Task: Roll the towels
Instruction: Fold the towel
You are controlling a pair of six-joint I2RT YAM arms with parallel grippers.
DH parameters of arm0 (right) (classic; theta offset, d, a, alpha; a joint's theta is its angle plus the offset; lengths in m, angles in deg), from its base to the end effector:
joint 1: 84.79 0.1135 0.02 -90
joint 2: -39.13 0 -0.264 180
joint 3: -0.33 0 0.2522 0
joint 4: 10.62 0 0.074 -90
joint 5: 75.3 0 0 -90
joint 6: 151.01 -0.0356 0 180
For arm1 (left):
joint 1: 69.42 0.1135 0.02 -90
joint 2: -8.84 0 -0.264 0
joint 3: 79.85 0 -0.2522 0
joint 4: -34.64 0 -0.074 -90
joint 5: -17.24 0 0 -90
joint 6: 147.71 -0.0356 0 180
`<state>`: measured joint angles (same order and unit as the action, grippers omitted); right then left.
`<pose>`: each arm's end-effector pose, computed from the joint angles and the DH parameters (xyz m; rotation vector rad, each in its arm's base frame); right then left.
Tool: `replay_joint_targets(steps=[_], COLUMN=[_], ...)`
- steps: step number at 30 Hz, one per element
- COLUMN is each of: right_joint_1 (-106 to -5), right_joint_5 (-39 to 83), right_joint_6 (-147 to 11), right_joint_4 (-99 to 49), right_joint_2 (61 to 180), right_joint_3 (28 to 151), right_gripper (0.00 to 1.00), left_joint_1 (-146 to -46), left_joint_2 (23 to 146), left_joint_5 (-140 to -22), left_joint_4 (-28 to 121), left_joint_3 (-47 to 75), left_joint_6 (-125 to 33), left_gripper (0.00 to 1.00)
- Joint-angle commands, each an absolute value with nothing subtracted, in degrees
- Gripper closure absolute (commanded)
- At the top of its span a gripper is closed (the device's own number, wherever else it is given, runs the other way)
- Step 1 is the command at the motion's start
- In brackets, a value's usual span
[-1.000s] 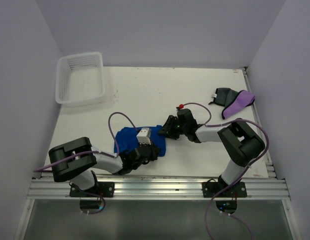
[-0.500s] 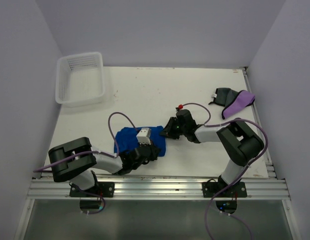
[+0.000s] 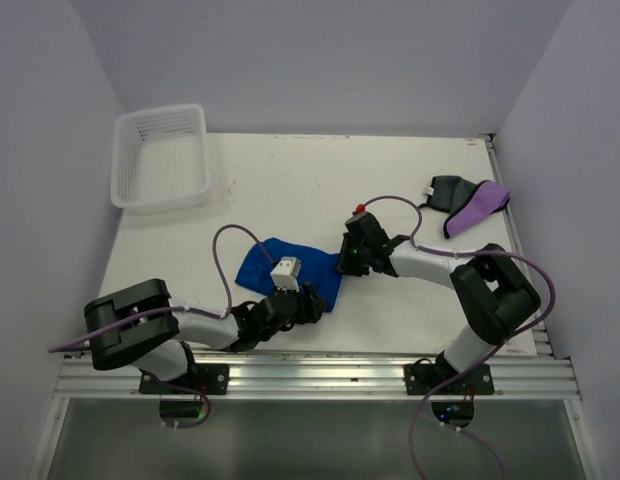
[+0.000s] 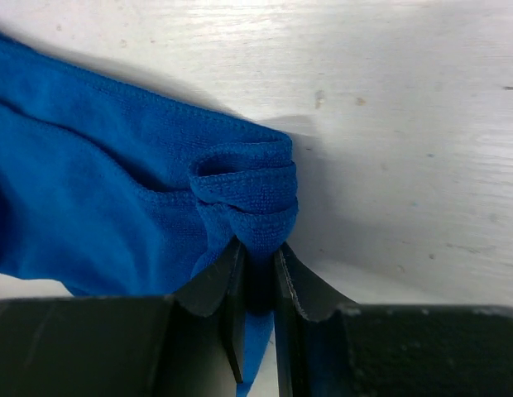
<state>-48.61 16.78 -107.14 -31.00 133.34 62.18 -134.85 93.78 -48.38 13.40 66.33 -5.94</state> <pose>0.2565 0.1892 0.1546 0.2102 2.5993 0.6142 0.1162 -0.2188 0.1271 -0.0111 2.1457 -0.8122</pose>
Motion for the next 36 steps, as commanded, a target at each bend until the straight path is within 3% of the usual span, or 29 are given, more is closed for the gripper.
replay_joint_targets(steps=[1,16,25,29,33,36], right_joint_1=[-49.37,-49.55,-49.46,-49.55,-49.46,-49.46], right_joint_5=[5.74,-7.62,-11.41,-9.13,-6.32,-4.74], right_joint_6=[-102.41,-94.68,-96.6,-97.48,-98.54,-99.59], right_joint_4=[-42.82,-62.6,-71.93,-72.11,-71.58,-71.58], right_joint_2=[130.36,125.17,129.38,130.44,130.36,130.27], right_joint_3=[64.88,71.65,77.63,77.98,77.63,77.54], right_gripper=[1.0,1.0,1.0,1.0,1.0,1.0], left_joint_1=[-135.6,-136.31,-141.39,-144.21,-145.71,-147.38], left_joint_2=[91.64,83.2,83.53,87.48,92.41,96.28], left_joint_5=[-47.44,-46.47,-49.55,-50.7,-52.54,-51.23], left_joint_4=[19.4,21.25,1.22,-2.72,-7.74,-10.13], left_joint_3=[67.14,68.19,69.25,65.03,62.05,58.98], left_joint_6=[-8.58,-9.99,-23.5,-34.47,-40.73,-46.01], left_gripper=[0.39,0.49,0.48,0.41,0.23,0.22])
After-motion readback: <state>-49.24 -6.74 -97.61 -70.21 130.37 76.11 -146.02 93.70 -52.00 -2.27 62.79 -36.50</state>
